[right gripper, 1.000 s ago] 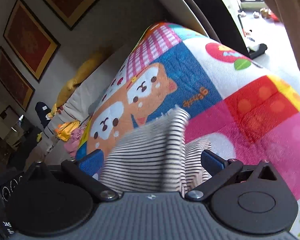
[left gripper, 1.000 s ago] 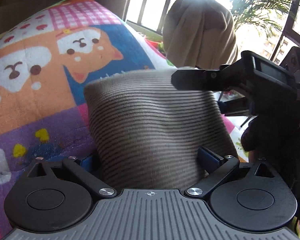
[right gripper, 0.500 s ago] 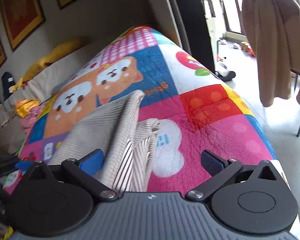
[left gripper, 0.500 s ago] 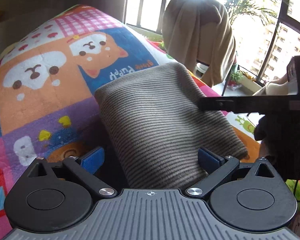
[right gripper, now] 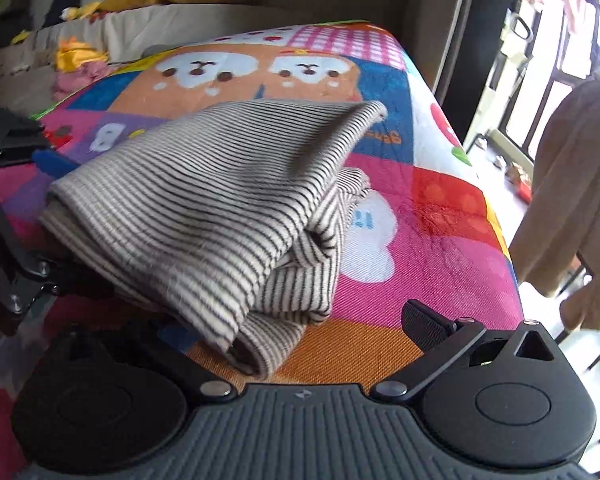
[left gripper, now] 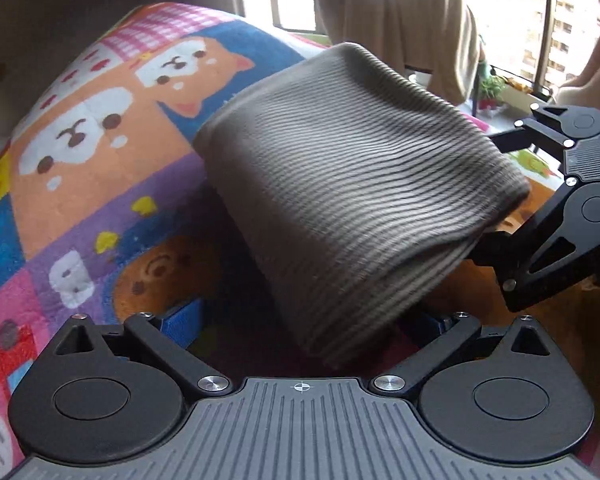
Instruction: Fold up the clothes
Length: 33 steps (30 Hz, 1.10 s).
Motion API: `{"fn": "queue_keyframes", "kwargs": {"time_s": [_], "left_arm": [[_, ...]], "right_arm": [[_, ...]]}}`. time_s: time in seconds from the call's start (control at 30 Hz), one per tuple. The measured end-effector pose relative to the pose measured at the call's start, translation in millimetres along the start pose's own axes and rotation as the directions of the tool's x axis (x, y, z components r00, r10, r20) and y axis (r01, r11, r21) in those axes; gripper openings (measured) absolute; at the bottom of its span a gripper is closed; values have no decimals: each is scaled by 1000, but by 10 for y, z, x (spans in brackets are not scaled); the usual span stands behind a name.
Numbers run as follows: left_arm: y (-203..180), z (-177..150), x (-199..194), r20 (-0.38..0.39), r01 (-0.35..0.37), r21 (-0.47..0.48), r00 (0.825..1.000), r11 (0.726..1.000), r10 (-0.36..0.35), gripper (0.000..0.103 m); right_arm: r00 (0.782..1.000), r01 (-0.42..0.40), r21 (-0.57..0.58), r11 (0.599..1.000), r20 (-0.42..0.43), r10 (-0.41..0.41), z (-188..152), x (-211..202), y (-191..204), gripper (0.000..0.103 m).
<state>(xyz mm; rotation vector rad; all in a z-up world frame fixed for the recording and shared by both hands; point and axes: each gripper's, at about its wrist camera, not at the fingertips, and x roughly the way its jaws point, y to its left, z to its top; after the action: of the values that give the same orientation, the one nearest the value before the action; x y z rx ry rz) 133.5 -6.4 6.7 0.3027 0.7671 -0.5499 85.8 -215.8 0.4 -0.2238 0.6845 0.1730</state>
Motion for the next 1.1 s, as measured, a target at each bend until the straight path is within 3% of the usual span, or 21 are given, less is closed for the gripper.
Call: {"fn": "queue_keyframes", "kwargs": {"time_s": [0.03, 0.13, 0.2, 0.27, 0.37, 0.43, 0.5, 0.57, 0.67, 0.7, 0.9, 1.1], "left_arm": [[51, 32, 9, 7, -15, -27, 1000, 1000, 15, 103], [109, 95, -81, 29, -19, -58, 999, 998, 21, 102], [99, 69, -243, 41, 100, -40, 994, 994, -99, 102], [78, 29, -386, 67, 214, -14, 975, 977, -213, 102], [189, 13, -520, 130, 251, -57, 961, 966, -242, 102], [353, 56, -503, 166, 242, -161, 962, 957, -215, 102], [507, 101, -403, 173, 211, -291, 971, 933, -165, 102], [571, 150, -269, 154, 168, -362, 981, 917, -119, 102], [501, 213, -37, 77, 31, -317, 997, 948, -7, 103], [471, 213, -3, 68, 17, -298, 998, 954, 4, 103], [376, 179, 45, 73, -1, -214, 997, 977, 17, 103], [424, 157, 109, 67, 15, -263, 998, 965, 2, 103]], "right_arm": [[1000, 16, 21, 1000, 0, -16, 27, 46, -34, 103], [998, -69, 28, 997, 15, 68, 25, -88, -124, 103], [991, -136, 27, 990, 26, 135, 18, -197, -182, 103], [969, -244, 25, 969, 52, 243, -14, -387, -260, 103], [937, -332, 60, 941, 138, 322, 7, -670, -400, 103], [932, -324, 134, 936, 217, 291, 115, -728, -537, 103], [954, -253, 174, 952, 207, 216, 205, -557, -573, 103], [975, -170, 204, 964, 178, 134, 291, -345, -590, 103], [992, -41, 245, 969, 129, 10, 419, -28, -616, 103], [994, -19, 250, 968, 107, -8, 405, 95, -621, 103], [995, -17, 279, 960, 96, -10, 270, 270, -682, 103], [987, 56, 240, 969, 131, -89, 230, 206, -516, 103]]}}
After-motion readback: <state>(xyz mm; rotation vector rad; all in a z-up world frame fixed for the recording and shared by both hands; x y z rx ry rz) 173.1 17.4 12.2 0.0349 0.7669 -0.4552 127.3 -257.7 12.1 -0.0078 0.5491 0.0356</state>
